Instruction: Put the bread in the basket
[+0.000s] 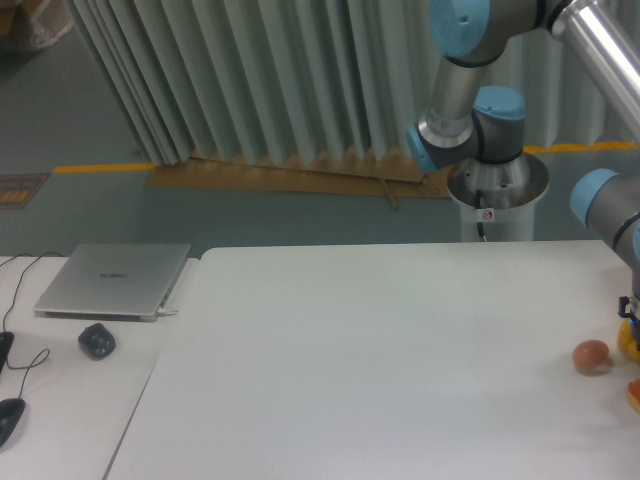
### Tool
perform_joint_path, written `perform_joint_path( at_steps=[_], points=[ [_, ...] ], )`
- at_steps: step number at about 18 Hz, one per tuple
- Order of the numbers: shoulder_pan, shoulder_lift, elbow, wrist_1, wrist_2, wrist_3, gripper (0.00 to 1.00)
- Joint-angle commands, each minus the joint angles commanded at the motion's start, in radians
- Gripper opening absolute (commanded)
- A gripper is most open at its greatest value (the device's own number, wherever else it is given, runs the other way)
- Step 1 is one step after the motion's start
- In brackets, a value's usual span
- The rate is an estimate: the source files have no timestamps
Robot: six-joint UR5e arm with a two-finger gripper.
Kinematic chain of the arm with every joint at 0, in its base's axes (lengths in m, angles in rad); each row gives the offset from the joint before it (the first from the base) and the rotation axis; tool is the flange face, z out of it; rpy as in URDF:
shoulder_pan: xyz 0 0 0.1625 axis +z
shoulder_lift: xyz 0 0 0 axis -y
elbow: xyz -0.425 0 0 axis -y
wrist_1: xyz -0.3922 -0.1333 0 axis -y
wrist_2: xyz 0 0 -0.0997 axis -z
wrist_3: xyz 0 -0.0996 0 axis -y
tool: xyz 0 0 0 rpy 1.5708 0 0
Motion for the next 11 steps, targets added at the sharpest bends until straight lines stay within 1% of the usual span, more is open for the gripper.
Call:
perform_joint_path(
  at_steps=[11],
  points=[
    [0.011,-0.012,-0.002,0.006,0.0,0.011,1.0]
  ],
)
